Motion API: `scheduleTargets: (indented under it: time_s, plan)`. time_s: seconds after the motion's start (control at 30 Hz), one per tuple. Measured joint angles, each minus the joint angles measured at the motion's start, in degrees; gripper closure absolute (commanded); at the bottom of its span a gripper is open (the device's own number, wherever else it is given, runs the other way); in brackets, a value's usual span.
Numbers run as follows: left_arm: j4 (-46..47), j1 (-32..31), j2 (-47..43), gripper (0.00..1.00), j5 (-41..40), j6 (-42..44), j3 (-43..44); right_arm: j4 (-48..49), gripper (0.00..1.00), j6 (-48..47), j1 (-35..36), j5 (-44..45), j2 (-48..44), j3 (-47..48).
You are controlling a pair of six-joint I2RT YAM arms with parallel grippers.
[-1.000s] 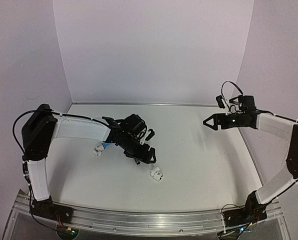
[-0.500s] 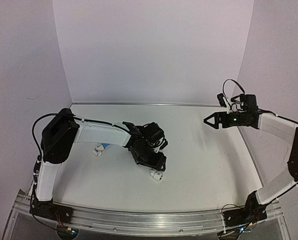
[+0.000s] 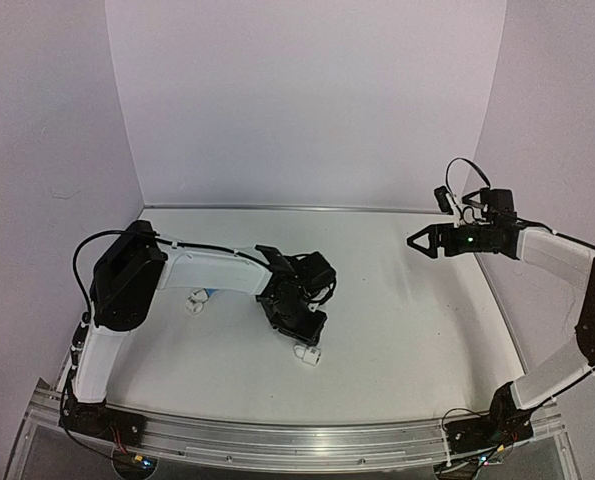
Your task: Install the water faucets
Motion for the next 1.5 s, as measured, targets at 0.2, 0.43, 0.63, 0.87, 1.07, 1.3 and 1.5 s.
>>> scheduleTargets:
  time_s: [0.2, 0.43, 0.63, 0.87, 1.07, 1.3, 1.5]
  plan:
    - [-0.2, -0.1, -0.4, 0.86, -2.3, 0.0, -0.1, 0.1, 0.02, 0.1, 0.0, -0.7, 0.0, -0.2]
    - [0.3, -0.1, -6.7, 0.87, -8.4, -0.7, -2.2, 2.9, 0.02, 4.0, 4.7, -5.6, -0.5, -3.6]
    - [3.1, -0.1, -15.4, 0.87, -14.8, -2.5, -2.8, 4.8, 0.02, 9.5, 18.8, -11.4, -0.6, -3.7]
    - [7.2, -0.1, -23.0, 0.88, -19.9, -3.5, -3.5, 7.3, 0.05, 16.0, 23.4, -14.2, 2.9, -2.4]
    - [8.7, -0.1, -24.2, 0.88, -21.4, -4.4, -4.7, 10.9, 0.1, 20.4, 29.1, -14.1, 3.9, -1.7]
    - [9.1, -0.1, -24.3, 0.88, -21.1, -4.7, -6.6, 13.9, 0.13, 21.7, 32.9, -13.0, 7.5, 2.1]
    - [10.5, -0.1, -25.3, 0.88, -20.3, -4.9, -7.8, 13.9, 0.19, 22.1, 33.8, -9.9, 11.5, 3.6]
